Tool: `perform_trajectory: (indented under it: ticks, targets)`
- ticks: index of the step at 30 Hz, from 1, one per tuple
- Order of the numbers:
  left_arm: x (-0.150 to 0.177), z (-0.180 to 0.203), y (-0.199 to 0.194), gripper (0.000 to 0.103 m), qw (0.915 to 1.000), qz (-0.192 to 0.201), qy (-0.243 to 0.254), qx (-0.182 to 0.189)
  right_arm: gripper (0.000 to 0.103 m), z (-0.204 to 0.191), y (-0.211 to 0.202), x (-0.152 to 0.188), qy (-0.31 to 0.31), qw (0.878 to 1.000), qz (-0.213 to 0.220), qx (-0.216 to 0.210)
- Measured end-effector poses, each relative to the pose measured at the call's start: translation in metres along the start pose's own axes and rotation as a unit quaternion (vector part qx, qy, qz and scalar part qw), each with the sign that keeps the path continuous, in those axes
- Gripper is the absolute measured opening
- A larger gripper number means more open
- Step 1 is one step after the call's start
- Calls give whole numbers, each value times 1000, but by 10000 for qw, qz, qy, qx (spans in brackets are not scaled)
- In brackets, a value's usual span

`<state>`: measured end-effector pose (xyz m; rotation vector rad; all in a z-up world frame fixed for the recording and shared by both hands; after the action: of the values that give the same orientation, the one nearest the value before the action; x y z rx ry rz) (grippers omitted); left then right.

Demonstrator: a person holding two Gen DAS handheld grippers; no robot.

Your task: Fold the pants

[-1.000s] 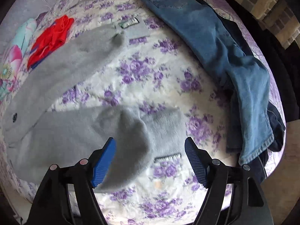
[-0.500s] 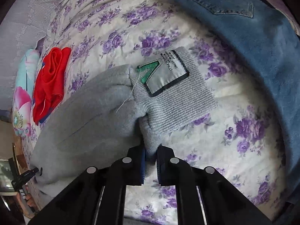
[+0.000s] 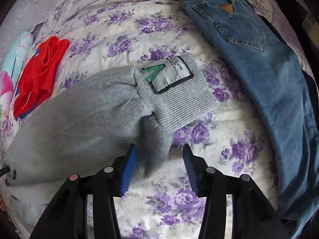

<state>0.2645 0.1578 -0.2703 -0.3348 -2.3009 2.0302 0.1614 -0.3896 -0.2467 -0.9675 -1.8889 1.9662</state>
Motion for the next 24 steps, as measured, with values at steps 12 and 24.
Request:
perform_trajectory:
  ticks: [12, 24]
  targets:
    - [-47, -7, -29, 86, 9706, 450, 2264, 689, 63, -28, -94, 78, -419, 9957, 107, -824]
    - [-48, 23, 39, 45, 9445, -313, 2954, 1406, 63, -49, -100, 90, -883, 9949, -17, -487]
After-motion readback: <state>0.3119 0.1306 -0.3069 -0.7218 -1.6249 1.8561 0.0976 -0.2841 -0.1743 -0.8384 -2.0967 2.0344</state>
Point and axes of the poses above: each gripper's, at about its wrist camera, not at the fingertips, and y roughly the way its jaws point, z to its right, x to its underside, the point moved 7 cm from there along y, roughly the way its jaws point, and after that the axes turned 11 degrees about y, right-handed, at the moved point
